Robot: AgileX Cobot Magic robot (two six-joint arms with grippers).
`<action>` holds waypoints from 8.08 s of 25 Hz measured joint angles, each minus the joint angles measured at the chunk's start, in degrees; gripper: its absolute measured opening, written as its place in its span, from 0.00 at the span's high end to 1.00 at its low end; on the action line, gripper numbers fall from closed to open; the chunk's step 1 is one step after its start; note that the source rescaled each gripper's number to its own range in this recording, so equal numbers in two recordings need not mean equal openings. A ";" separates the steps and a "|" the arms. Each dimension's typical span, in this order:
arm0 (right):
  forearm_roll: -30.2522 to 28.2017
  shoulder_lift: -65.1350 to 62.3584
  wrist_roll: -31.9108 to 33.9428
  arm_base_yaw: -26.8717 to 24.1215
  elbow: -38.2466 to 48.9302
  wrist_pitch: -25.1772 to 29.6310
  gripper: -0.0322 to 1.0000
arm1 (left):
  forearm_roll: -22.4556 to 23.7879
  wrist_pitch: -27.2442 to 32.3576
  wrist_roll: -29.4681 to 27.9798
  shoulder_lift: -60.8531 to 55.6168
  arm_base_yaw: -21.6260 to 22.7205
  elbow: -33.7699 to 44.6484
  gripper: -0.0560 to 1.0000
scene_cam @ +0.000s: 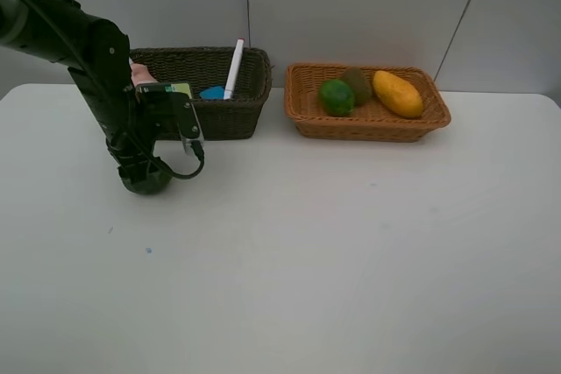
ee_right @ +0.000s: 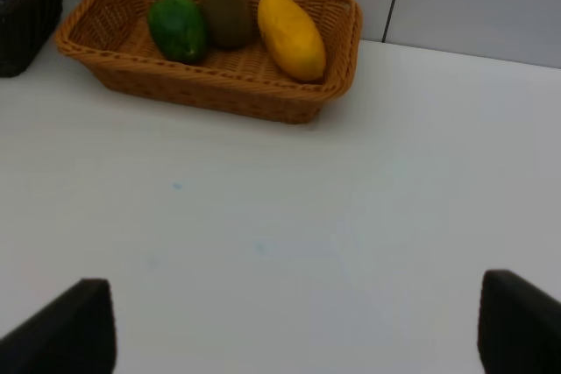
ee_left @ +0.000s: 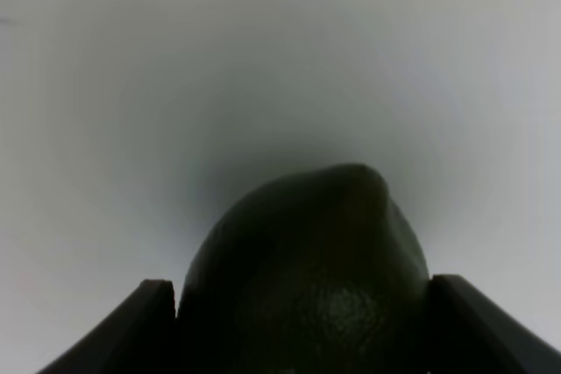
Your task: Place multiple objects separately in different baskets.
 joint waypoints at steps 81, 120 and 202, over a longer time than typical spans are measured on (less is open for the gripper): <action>0.00 0.00 0.00 0.00 0.00 0.00 0.00 | -13.31 -43.35 -31.45 20.04 -19.32 -29.80 0.29; 0.00 0.00 -0.05 0.00 0.00 0.00 0.00 | -12.48 -35.56 -32.96 -18.51 -18.25 3.13 0.00; 0.00 0.00 -0.05 0.00 0.00 0.00 0.00 | -10.73 26.53 -40.41 -115.08 19.30 37.95 0.00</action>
